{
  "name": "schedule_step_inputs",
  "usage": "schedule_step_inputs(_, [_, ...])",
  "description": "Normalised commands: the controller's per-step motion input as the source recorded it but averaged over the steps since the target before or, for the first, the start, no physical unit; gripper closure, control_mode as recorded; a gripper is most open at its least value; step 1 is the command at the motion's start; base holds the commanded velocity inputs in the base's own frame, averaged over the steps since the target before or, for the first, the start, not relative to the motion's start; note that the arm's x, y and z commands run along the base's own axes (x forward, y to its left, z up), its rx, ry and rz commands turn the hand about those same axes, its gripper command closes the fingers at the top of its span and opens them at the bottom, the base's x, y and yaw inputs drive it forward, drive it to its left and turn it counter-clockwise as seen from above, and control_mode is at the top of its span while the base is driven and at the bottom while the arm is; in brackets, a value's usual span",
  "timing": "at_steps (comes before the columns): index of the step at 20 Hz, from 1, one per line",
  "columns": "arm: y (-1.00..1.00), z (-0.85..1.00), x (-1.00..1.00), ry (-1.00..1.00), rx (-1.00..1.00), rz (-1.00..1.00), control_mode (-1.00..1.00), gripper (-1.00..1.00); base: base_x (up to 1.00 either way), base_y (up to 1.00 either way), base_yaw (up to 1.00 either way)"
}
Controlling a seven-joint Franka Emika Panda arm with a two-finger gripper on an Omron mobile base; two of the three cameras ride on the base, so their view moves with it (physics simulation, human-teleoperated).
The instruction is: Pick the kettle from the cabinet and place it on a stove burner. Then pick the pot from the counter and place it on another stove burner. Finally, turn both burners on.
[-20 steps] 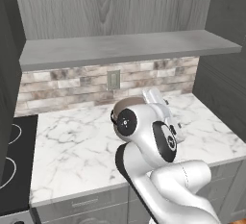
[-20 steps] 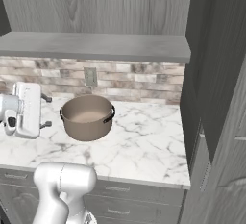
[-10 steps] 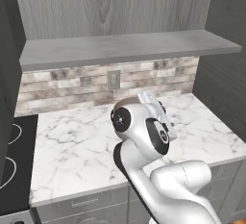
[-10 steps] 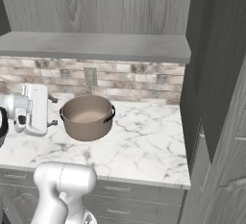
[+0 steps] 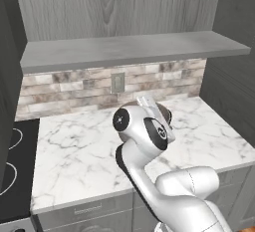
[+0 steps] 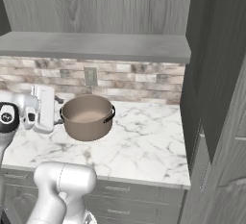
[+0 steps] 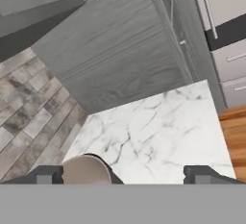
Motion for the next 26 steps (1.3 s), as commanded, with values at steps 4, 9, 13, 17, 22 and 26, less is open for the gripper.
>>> schedule_step_inputs(4, [0.10, -0.16, 0.27, 0.01, 0.03, 0.00, -1.00, -1.00, 0.00, 0.00, 0.00])
schedule_step_inputs(9, [0.07, -0.13, 0.20, 0.01, 0.04, 0.00, -1.00, -1.00, 0.00, 0.00, 0.00])
schedule_step_inputs(13, [0.08, -0.14, 0.14, 0.00, 0.06, 0.00, -1.00, -1.00, 0.00, 0.00, 0.00])
schedule_step_inputs(17, [0.08, -0.15, 0.12, 0.00, 0.09, 0.00, -1.00, -1.00, 0.00, 0.00, 0.00])
schedule_step_inputs(22, [0.05, -0.13, 0.09, 0.00, 0.10, 0.00, -1.00, -1.00, 0.00, 0.00, 0.00])
schedule_step_inputs(26, [0.03, -0.12, 0.10, 0.00, 0.11, 0.00, -1.00, -1.00, 0.00, 0.00, 0.00])
